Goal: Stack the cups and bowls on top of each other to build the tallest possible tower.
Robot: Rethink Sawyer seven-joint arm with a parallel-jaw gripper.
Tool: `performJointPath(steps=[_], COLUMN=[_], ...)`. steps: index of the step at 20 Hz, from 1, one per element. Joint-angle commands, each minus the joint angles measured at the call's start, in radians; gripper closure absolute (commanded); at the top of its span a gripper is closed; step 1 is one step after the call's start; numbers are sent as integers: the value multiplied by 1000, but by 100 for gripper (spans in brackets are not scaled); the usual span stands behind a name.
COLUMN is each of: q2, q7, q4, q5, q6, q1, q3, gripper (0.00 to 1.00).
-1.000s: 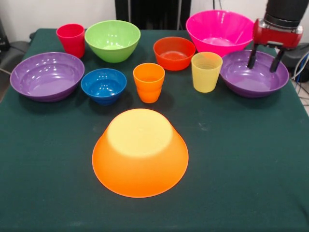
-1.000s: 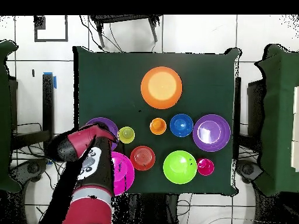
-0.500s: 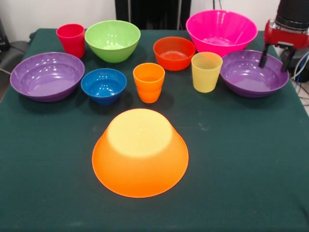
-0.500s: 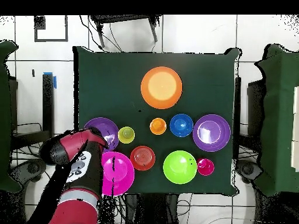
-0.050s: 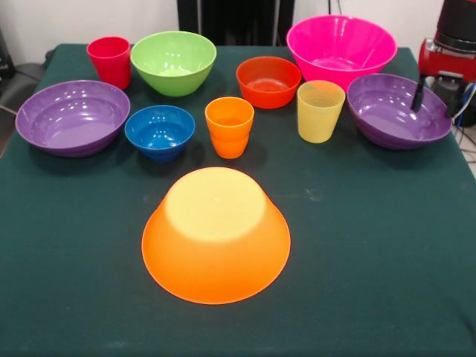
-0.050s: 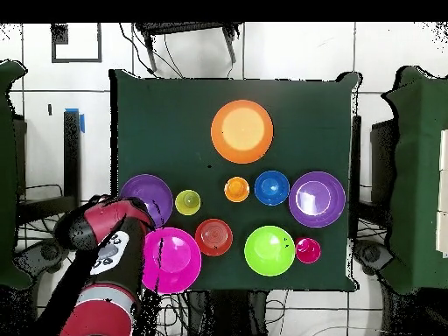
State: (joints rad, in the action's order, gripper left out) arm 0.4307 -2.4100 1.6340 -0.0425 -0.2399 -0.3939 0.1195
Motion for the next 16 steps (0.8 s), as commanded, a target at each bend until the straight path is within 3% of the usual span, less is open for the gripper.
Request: performJointPath(steps=[1, 16], q2=[-39, -10], q7=[-170, -107], q4=[-4, 18], q5=[-66, -73], q6=[45, 28], q1=[2, 39], q3=[-68, -104], gripper=[0, 0])
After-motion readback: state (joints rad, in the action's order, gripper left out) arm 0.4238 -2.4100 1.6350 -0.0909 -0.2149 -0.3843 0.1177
